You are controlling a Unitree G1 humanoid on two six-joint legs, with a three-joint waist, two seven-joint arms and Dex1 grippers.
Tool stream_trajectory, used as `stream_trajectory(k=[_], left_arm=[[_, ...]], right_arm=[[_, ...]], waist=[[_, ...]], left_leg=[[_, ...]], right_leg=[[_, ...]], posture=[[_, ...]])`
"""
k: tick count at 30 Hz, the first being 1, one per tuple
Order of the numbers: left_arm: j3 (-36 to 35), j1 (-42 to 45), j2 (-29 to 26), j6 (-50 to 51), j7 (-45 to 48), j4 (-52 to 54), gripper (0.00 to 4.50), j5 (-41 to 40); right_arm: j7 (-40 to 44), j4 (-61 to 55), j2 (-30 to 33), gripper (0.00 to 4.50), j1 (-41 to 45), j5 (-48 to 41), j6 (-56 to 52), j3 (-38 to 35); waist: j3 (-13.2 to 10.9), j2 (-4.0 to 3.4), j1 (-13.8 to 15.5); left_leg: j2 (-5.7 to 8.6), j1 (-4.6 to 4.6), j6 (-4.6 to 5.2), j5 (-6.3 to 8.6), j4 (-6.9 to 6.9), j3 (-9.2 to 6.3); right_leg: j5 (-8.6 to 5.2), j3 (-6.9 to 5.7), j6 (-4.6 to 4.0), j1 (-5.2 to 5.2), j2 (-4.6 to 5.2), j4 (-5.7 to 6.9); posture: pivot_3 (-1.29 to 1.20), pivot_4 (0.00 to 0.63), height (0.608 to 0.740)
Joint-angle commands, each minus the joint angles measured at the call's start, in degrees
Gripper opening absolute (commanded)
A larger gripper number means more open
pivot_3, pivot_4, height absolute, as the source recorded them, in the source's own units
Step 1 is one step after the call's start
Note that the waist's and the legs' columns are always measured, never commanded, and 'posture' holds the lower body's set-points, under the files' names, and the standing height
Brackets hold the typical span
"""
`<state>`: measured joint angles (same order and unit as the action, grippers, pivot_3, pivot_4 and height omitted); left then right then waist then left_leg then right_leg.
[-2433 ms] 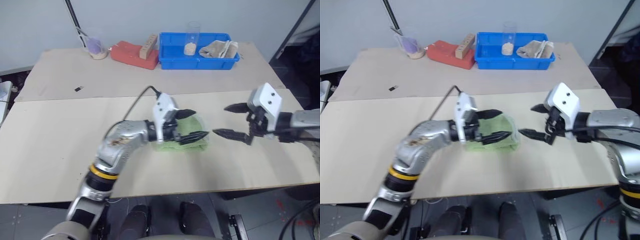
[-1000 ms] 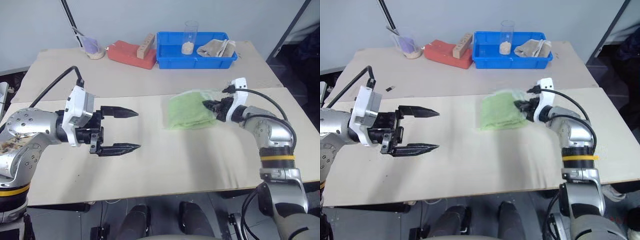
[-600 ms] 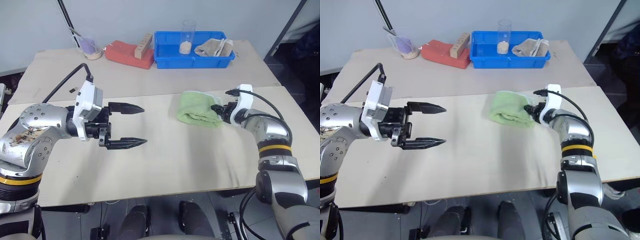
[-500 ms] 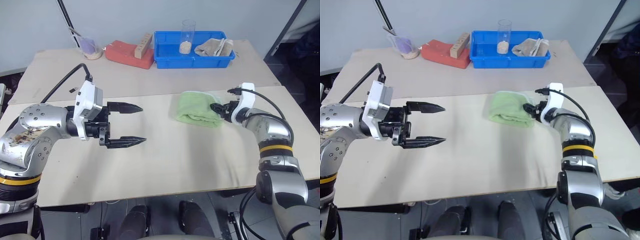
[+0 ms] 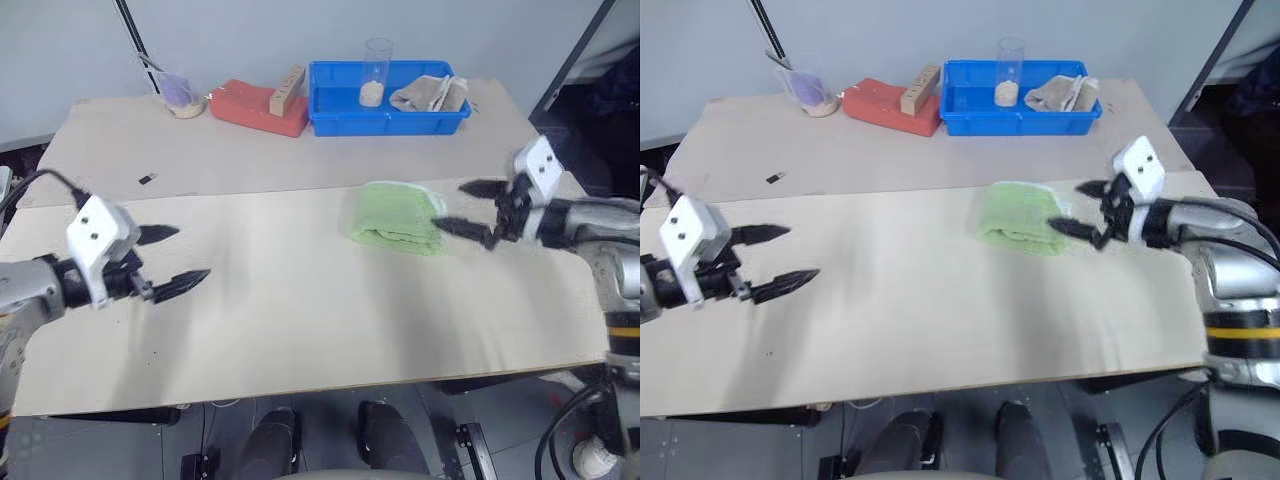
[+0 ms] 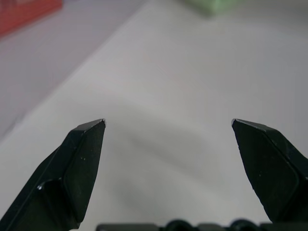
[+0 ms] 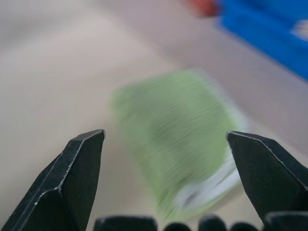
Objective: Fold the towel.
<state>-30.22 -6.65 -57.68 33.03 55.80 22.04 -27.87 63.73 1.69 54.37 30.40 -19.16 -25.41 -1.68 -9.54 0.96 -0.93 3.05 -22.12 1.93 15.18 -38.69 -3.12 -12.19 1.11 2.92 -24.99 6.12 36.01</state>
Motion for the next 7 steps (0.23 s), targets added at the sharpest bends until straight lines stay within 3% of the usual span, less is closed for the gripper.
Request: stream_trajectory(k=[1, 7], left_arm=[[-6.8, -3.6, 0.2, -2.5, 1.4, -0.6, 4.50, 1.8], [-7.7, -4.7, 1.7, -2.0, 1.5, 0.1, 4.50, -0.1]], right_arm=[[4.6, -1.1, 2.8, 4.48, -1.1, 0.4, 4.7, -1.3], [4.9, 1.4, 2.2, 4.48, 0.0, 1.5, 6.5, -1.0]], waist=[[0.0, 0.01, 0.1], [0.0, 0.00, 0.3]], left_leg=[[-0.01, -0.01, 0.00, 0.00, 0.00, 0.01], [-0.02, 0.16, -0.02, 0.00, -0.05, -0.01]], right_leg=[[0.00, -0.03, 0.00, 0.00, 0.00, -0.02], [0.05, -0.09, -0.08, 0.24, 0.08, -0.05]], posture=[[0.00, 0.150, 0.740], [0.00, 0.150, 0.740]])
